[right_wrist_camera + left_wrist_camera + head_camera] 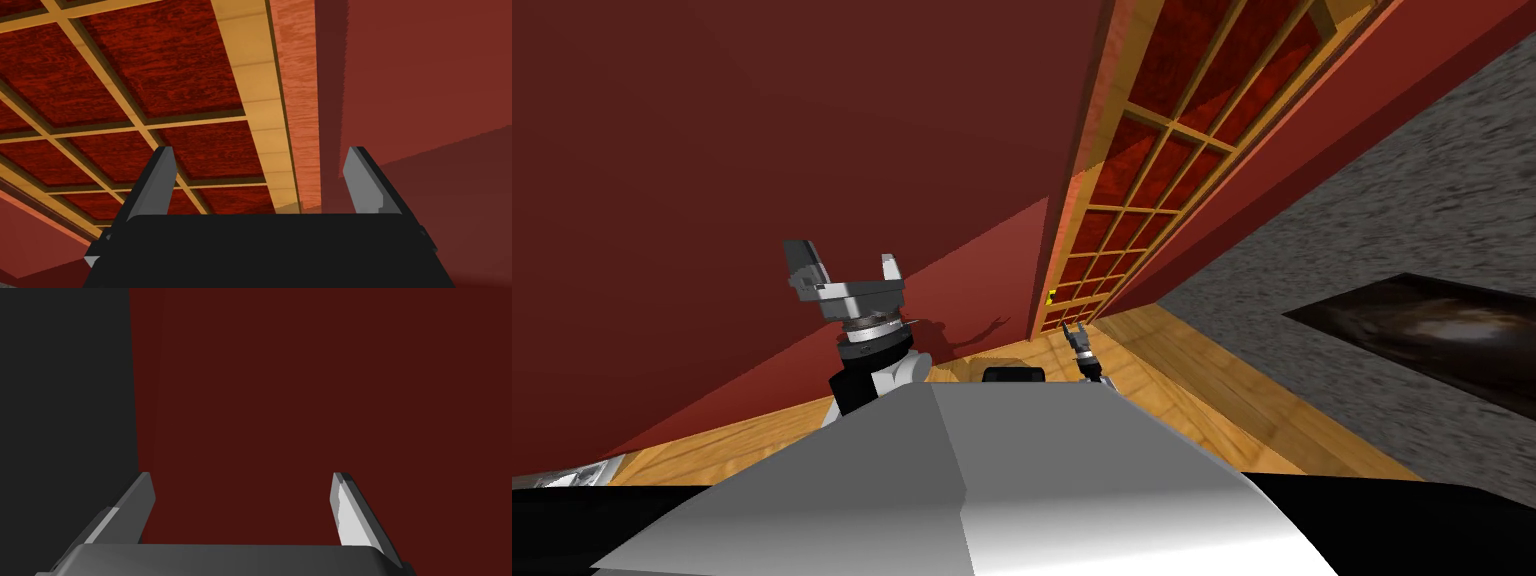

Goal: Pull the door open

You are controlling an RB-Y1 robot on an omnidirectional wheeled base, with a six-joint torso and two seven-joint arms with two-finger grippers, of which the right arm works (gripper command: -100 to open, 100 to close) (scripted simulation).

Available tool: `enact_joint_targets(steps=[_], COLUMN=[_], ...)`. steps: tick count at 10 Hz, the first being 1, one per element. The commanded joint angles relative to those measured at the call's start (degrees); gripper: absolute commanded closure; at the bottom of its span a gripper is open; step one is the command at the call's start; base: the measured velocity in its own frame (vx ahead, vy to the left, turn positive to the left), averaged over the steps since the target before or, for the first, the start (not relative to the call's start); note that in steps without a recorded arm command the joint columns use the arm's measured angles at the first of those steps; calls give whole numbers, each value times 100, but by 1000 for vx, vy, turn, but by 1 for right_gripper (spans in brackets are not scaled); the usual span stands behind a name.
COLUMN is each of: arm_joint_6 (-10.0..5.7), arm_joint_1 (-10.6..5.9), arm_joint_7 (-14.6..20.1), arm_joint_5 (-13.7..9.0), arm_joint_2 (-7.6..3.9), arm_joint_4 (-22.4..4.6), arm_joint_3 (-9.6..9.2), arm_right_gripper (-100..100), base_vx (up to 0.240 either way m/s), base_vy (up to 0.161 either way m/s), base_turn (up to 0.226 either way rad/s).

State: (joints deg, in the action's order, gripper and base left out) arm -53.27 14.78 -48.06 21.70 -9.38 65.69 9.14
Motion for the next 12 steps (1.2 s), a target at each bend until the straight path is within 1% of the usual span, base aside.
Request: enact_joint_targets(steps=[1,3,4,12], arm_joint_6=[-67,-165,-257,-557], arm_joint_1=[-27,-103,-173,-404], arm_joint_7=[-183,-388,-579,-1207], arm_joint_5=[104,216,320,663], arm_joint_2=[-17,-46,-72,-157], arm_joint_4=[-205,-517,-800,-1763], arm_joint_3=[38,94,145,315], arm_right_gripper=[-100,-100,-100,-100], base_vx=[87,92,122,97], base_vy=[-25,-37,-55,-47], base_turn=[101,90,144,69])
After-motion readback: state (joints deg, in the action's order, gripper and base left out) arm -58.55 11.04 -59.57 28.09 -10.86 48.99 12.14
